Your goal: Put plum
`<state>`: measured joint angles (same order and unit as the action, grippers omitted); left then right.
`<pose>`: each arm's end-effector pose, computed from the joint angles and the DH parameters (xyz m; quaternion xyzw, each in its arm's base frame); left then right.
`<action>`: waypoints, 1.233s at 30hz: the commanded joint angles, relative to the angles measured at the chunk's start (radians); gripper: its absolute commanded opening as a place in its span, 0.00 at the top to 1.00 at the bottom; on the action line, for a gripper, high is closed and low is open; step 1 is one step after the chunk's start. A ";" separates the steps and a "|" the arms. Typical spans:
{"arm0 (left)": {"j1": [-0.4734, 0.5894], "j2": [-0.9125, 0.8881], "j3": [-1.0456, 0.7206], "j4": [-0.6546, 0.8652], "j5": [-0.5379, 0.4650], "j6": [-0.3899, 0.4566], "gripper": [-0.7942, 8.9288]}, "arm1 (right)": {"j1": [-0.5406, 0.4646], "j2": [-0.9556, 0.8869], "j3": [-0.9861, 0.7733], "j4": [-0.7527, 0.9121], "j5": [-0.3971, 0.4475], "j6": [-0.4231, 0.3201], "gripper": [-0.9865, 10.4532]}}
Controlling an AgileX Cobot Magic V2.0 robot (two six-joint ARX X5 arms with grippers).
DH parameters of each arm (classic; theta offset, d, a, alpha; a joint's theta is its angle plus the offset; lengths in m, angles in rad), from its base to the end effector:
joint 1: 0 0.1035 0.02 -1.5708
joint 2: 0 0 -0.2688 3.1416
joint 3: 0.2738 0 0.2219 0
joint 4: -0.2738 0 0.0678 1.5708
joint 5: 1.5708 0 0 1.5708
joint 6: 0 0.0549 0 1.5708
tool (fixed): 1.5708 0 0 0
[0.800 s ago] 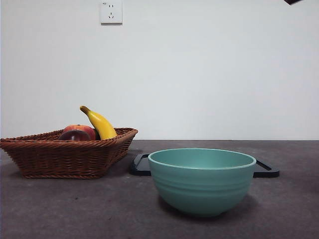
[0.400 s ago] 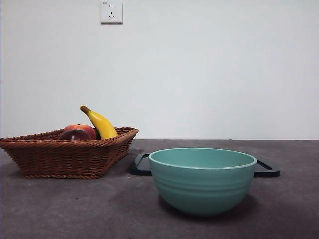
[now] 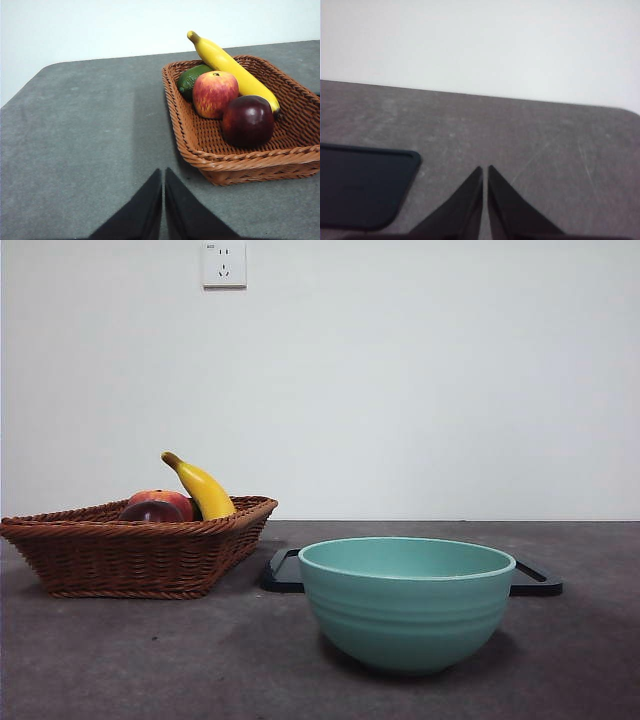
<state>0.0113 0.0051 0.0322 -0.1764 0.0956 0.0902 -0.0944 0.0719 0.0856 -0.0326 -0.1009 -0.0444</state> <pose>0.0843 -0.0043 0.1524 0.0409 0.0725 -0.0453 0.9955 0.0872 -0.0027 0.1834 -0.0213 0.0093 0.0035 0.9997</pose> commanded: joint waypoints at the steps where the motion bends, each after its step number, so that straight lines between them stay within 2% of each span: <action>1: 0.002 -0.002 -0.021 -0.009 -0.002 -0.005 0.91 | -0.002 -0.026 -0.039 0.010 0.005 0.040 0.91; 15: 0.002 -0.002 -0.021 -0.009 -0.002 -0.005 0.91 | -0.002 -0.069 -0.075 -0.144 0.039 0.062 0.91; 37: 0.002 -0.002 -0.020 -0.010 -0.002 -0.005 0.91 | -0.002 -0.069 -0.074 -0.122 0.043 0.066 0.91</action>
<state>0.0113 0.0051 0.0322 -0.1764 0.0956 0.0902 -0.0944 0.0059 0.0162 -0.1642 -0.0593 0.0078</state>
